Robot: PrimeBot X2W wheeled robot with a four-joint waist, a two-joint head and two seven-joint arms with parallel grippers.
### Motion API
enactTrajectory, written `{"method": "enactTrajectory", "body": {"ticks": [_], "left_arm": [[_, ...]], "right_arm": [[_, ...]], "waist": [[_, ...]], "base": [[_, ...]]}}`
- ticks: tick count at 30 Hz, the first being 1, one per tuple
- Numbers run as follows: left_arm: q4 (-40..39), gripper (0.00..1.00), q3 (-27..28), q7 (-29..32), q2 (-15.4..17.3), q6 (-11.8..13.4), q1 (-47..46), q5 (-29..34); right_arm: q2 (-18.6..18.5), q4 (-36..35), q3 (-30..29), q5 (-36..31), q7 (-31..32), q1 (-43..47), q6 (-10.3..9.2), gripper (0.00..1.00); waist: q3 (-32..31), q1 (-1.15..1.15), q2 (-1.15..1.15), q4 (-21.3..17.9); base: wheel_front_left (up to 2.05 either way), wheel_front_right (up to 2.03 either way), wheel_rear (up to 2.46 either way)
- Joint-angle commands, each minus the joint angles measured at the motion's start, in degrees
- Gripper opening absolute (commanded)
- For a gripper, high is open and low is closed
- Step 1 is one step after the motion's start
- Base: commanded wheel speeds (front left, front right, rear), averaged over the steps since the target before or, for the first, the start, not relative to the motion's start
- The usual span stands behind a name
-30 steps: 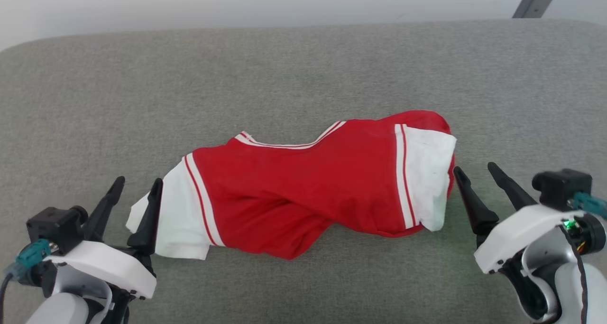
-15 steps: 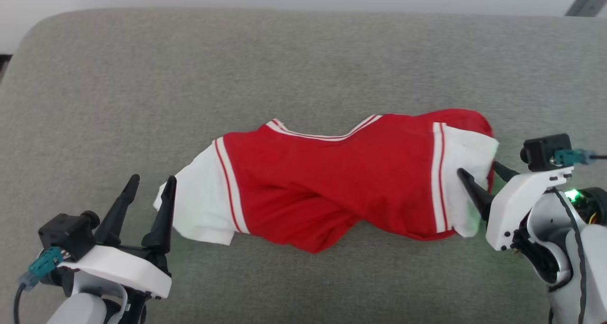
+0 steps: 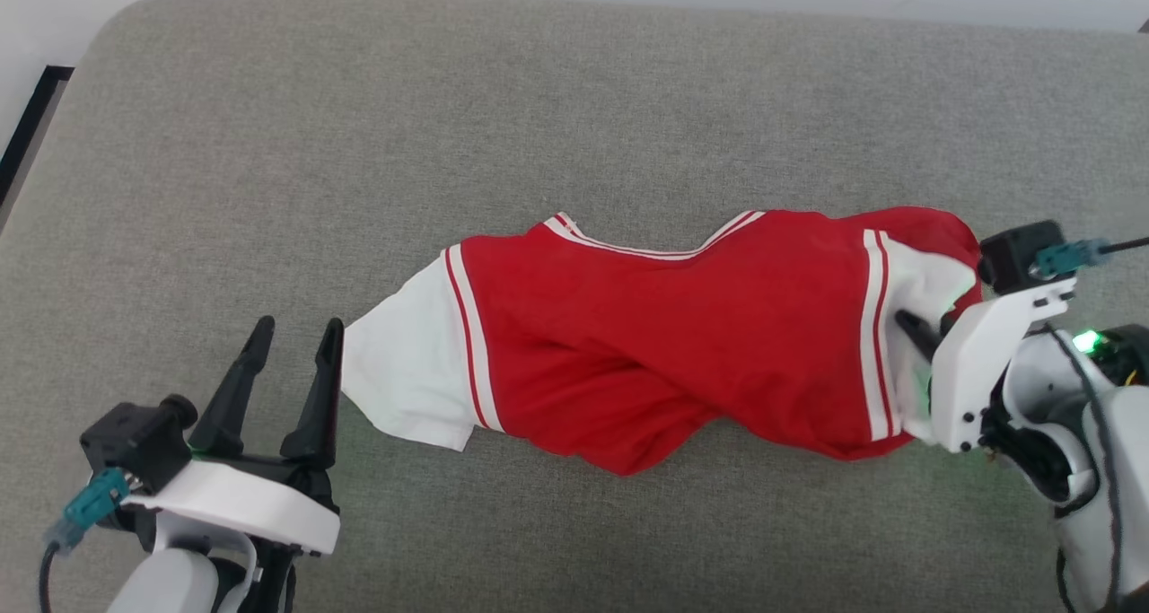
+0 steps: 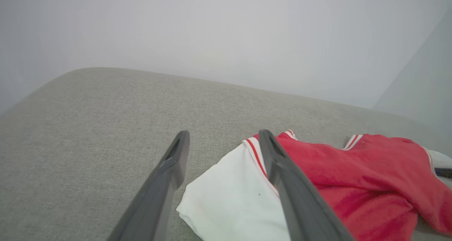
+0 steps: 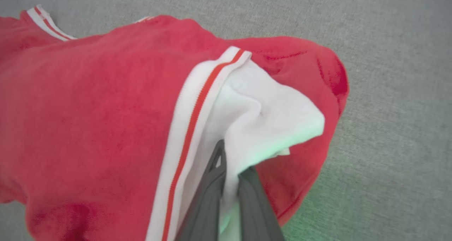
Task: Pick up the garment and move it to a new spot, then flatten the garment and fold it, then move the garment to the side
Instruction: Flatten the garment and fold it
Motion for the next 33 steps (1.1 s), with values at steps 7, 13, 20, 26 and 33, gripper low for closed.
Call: {"method": "enactTrajectory", "body": {"ticks": [7,13,20,26,33], "left_arm": [[0.15,1.0,4.18,-0.36,-3.03,-2.47,2.83,3.22],[0.86,1.0,6.24,-0.34,-4.68,-4.31,3.99,5.03],[1.84,1.0,7.15,-0.34,-5.93,-5.9,3.72,6.64],[2.89,1.0,7.38,-0.34,-6.62,-6.89,3.29,7.33],[3.66,1.0,8.09,-0.34,-6.92,-7.51,4.09,7.87]], "right_arm": [[-1.96,-7.08,-2.88,2.27,2.95,-0.41,-0.04,0.0],[-3.09,-11.64,-8.61,2.11,5.68,-0.07,-0.04,0.0],[-3.36,-8.16,-17.45,-0.3,7.76,-0.5,-0.04,0.0],[-2.8,-1.71,-18.64,-0.97,7.2,-0.31,-0.04,0.0],[-2.89,-2.92,-13.6,1.41,5.49,1.0,-0.03,0.0]], "waist": [[-1.0,0.0,0.0,-0.52],[-1.89,0.0,0.0,-1.11],[-2.17,0.0,0.0,-0.99],[-2.33,0.0,0.0,-0.22],[-2.74,0.0,0.0,0.0]], "base": [[0.0,0.0,0.0],[0.0,0.0,0.0],[0.0,0.0,0.0],[0.0,0.0,0.0],[0.0,0.0,0.0]]}}
